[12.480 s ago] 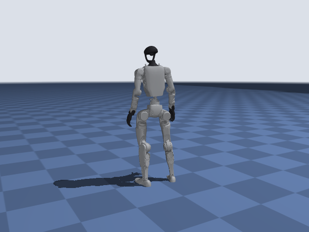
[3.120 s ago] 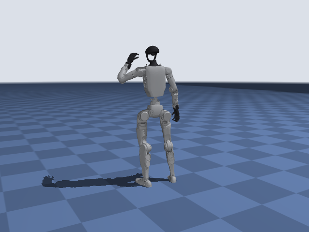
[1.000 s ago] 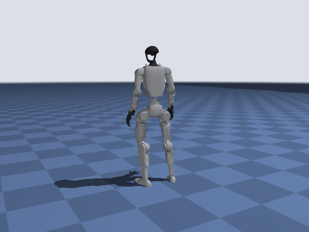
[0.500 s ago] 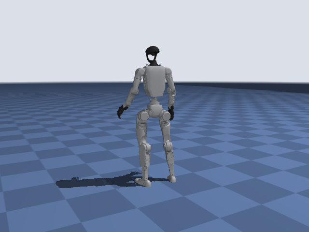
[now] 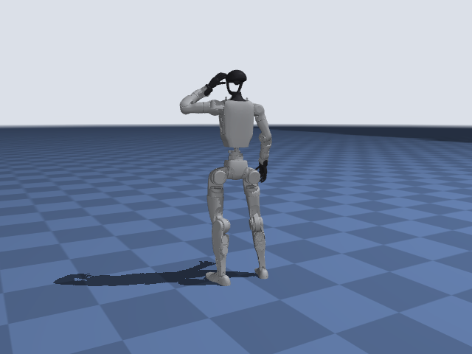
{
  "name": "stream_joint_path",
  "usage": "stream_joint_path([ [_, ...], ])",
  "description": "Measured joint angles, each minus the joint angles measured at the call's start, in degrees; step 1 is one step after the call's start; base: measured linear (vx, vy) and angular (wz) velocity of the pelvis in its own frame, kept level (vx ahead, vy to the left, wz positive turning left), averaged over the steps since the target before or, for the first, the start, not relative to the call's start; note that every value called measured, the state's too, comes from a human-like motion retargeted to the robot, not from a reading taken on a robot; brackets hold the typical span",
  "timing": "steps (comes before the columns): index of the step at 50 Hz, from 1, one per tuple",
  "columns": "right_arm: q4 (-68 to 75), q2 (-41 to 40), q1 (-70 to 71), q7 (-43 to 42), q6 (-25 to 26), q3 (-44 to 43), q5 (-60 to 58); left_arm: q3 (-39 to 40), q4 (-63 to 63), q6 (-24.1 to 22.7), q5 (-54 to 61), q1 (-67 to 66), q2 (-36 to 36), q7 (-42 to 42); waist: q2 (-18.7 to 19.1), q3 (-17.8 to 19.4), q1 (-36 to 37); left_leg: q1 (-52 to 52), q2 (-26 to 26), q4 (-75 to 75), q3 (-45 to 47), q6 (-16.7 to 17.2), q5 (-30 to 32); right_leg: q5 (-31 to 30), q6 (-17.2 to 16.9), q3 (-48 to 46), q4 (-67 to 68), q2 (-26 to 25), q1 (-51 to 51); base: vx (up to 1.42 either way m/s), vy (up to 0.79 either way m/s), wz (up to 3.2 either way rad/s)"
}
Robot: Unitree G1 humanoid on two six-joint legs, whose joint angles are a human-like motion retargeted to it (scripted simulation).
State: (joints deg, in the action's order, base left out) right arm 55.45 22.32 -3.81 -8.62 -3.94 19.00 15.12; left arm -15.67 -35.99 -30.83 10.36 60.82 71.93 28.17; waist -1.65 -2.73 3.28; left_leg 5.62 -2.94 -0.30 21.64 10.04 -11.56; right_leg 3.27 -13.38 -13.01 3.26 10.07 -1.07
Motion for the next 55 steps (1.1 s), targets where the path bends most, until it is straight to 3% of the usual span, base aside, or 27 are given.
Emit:
stream_joint_path([
  [6, 1.0, -0.86, -1.33, 1.09, 0.32, -0.65, -0.98, -2.01, -2.41, 1.97, -5.9, 5.05, 1.51, 3.56, -0.15, 0.36, 0.24, 0.37, 0.02, 0.12, 0.63, 0.0, -0.33, 0.04, -0.18, 0.63, 0.12, -0.01, -0.01, 0.0, 0.0, 0.0],
  [20, 4.17, -1.97, -5.27, 1.76, 0.91, -1.31, -0.97, -1.95, 2.27, 2.61, -5.16, 1.11, 2.35, -0.09, -0.5, 0.34, 0.27, 0.21, 0.16, 0.41, 0.4, -0.08, -0.54, 0.09, -0.36, 0.36, 0.1, 0.21, -0.16, 0.0, 0.0, 0.0],
  [55, 2.95, -1.32, -4.6, 1.89, 0.26, -1.33, -1.07, -1.91, 0.32, 2.68, -7.62, 1.82, 2.65, 1.25, -1.13, -0.7, 0.91, 0.09, 0.06, 0.27, 0.96, -0.1, -0.46, -0.13, -0.43, 0.93, 0.12, 0.03, 0.38, 0.0, 0.0, 0.0],
])
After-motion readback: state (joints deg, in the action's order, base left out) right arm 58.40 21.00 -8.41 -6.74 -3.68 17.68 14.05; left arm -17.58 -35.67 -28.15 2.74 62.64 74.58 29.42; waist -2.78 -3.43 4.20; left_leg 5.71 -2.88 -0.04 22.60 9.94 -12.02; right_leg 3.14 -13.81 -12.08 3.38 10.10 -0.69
